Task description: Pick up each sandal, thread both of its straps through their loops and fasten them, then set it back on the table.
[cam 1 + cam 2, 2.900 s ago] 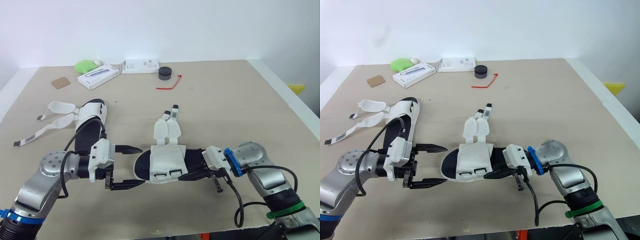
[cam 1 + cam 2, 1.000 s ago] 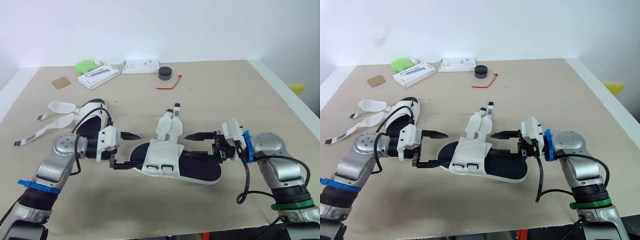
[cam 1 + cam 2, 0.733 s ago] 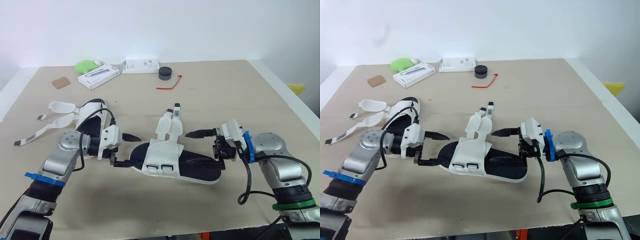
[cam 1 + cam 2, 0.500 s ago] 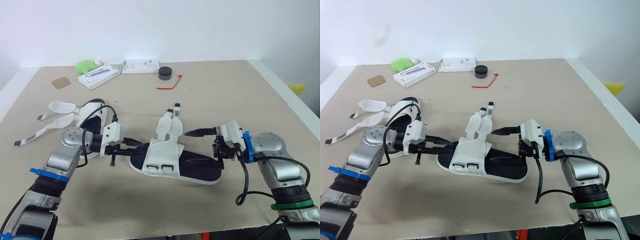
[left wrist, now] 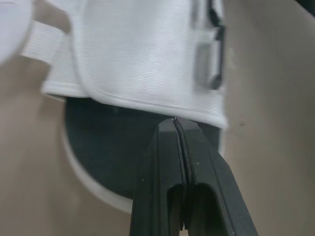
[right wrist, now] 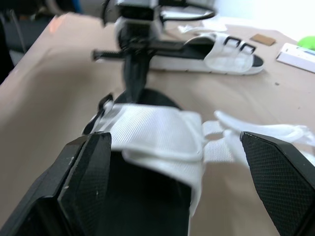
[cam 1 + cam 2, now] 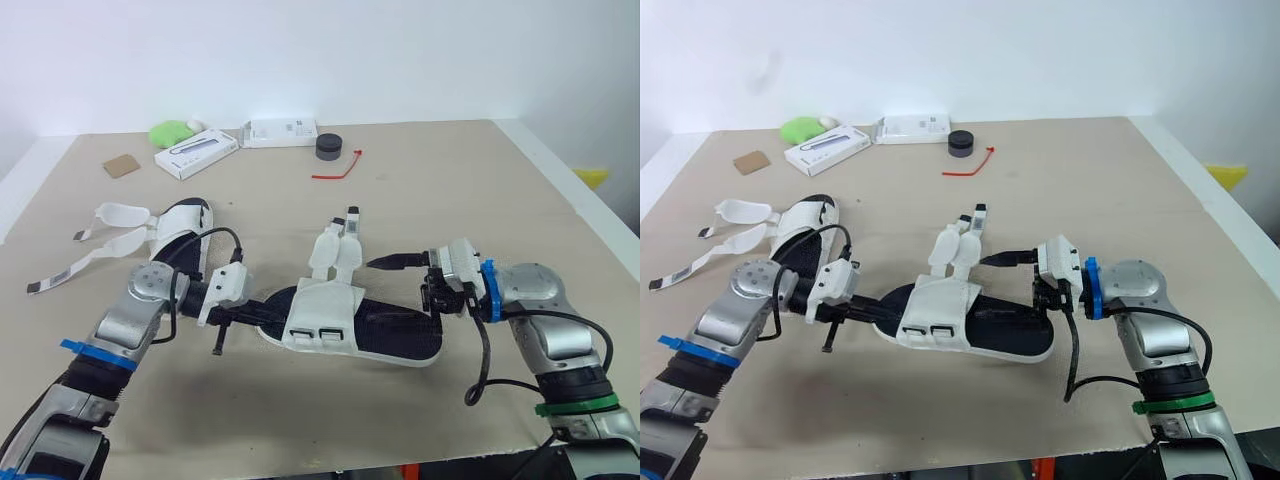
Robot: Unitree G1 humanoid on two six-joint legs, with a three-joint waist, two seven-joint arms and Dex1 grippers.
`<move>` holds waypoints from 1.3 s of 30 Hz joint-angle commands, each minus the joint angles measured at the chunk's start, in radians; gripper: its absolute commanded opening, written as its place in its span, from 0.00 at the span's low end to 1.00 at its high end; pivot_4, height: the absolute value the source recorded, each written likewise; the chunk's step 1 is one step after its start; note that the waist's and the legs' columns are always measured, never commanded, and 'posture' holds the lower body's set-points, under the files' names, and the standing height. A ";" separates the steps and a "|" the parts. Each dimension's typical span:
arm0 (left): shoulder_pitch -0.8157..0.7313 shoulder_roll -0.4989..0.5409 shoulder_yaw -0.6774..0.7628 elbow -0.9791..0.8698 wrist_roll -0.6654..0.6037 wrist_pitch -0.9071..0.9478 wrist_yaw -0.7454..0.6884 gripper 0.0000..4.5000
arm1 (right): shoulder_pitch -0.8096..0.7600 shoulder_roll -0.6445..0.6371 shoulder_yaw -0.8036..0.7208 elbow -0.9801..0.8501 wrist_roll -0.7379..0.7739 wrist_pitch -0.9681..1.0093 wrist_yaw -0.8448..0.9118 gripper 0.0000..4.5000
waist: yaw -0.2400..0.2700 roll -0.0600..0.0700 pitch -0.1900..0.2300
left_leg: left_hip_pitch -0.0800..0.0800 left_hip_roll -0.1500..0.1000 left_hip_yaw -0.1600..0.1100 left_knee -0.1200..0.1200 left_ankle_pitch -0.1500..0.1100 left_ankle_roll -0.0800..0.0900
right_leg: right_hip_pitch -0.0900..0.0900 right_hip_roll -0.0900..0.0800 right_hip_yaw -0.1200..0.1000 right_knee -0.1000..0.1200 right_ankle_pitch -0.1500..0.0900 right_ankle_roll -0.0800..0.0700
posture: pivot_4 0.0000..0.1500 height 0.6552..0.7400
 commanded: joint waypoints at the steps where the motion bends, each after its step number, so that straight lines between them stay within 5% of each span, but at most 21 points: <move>1: 0.024 0.009 -0.005 -0.048 0.002 0.012 0.006 0.00 | -0.047 0.009 -0.032 -0.015 0.060 0.104 -0.051 1.00 | 0.001 0.000 0.000 | 0.000 0.000 0.000 0.000 0.000 0.000 | 0.000 0.000 0.000 0.000 0.000 0.000 | 1.00 1.00; 13: 0.026 -0.048 0.006 0.014 0.015 0.015 0.090 0.00 | -0.151 0.006 -0.020 -0.031 0.076 0.424 -0.235 1.00 | 0.002 0.000 0.000 | 0.000 -0.001 0.000 0.002 0.000 0.000 | 0.000 -0.001 0.000 0.000 0.001 0.001 | 1.00 1.00; 22: 0.070 -0.023 -0.023 -0.110 -0.007 0.073 0.053 0.00 | -0.219 0.019 -0.053 0.010 0.107 0.664 -0.382 1.00 | 0.001 0.000 0.000 | -0.001 -0.001 0.000 0.005 0.000 0.000 | 0.000 -0.002 0.000 -0.001 0.001 0.004 | 1.00 1.00; 39: 0.061 -0.011 -0.017 -0.043 0.021 -0.005 0.058 0.00 | -0.545 0.168 -0.193 0.431 0.203 1.167 -0.605 1.00 | -0.002 0.000 -0.001 | -0.005 0.001 0.000 0.004 0.000 0.001 | -0.001 0.000 0.000 -0.001 0.004 0.001 | 1.00 1.00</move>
